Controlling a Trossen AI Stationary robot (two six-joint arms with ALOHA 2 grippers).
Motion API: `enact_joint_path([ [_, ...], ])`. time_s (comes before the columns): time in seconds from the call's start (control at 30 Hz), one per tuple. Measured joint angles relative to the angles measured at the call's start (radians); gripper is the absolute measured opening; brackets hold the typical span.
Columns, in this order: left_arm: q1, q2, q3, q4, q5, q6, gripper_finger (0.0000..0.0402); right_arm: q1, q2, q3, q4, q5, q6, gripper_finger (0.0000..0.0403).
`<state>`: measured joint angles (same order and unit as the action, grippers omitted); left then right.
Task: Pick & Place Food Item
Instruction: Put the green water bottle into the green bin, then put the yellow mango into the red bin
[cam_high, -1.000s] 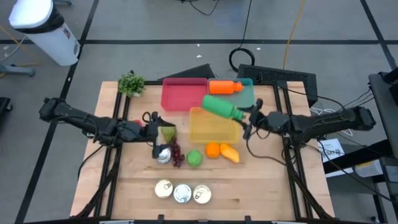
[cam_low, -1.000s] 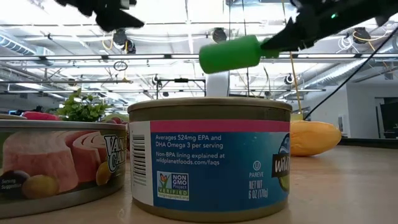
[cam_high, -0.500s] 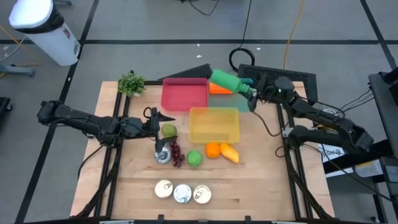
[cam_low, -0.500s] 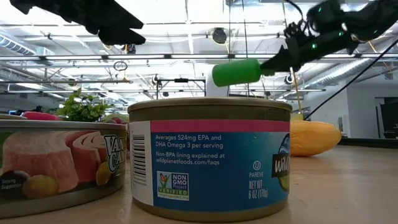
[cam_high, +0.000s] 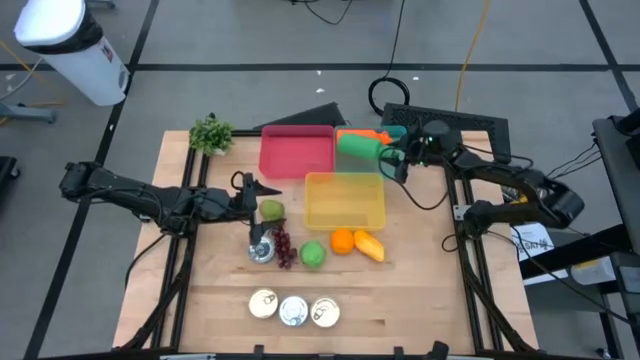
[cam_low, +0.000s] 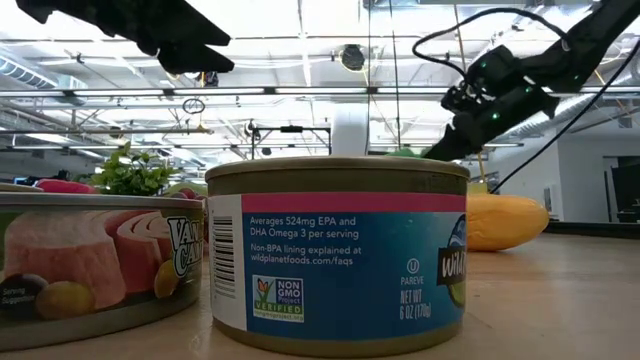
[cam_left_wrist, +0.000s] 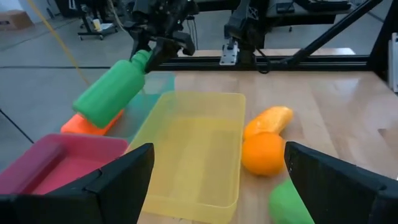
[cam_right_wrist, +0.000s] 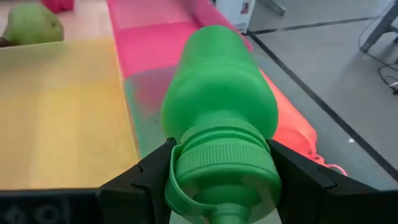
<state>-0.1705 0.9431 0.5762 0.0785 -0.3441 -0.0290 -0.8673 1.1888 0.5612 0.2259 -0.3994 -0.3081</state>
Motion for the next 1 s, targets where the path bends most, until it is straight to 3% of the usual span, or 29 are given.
enact_joint_path([
  [0.27, 0.0, 0.0, 0.0, -0.001, 0.029, -0.002, 0.0376, 0.009, 0.003, 0.0, -0.046, -0.001, -0.045, 0.0202],
  [0.8, 0.0, 0.0, 0.0, 0.0, 0.029, -0.036, 0.0376, 0.032, 0.003, 0.0, -0.042, 0.042, 0.031, 0.0272],
  [0.93, 0.0, 0.0, 0.0, 0.0, 0.029, -0.037, 0.0377, 0.031, -0.014, 0.0, -0.003, 0.08, 0.186, 0.0271],
  [1.0, 0.0, 0.0, 0.0, 0.0, 0.029, -0.036, 0.0373, 0.036, -0.037, 0.0, 0.021, 0.005, 0.252, 0.0268],
])
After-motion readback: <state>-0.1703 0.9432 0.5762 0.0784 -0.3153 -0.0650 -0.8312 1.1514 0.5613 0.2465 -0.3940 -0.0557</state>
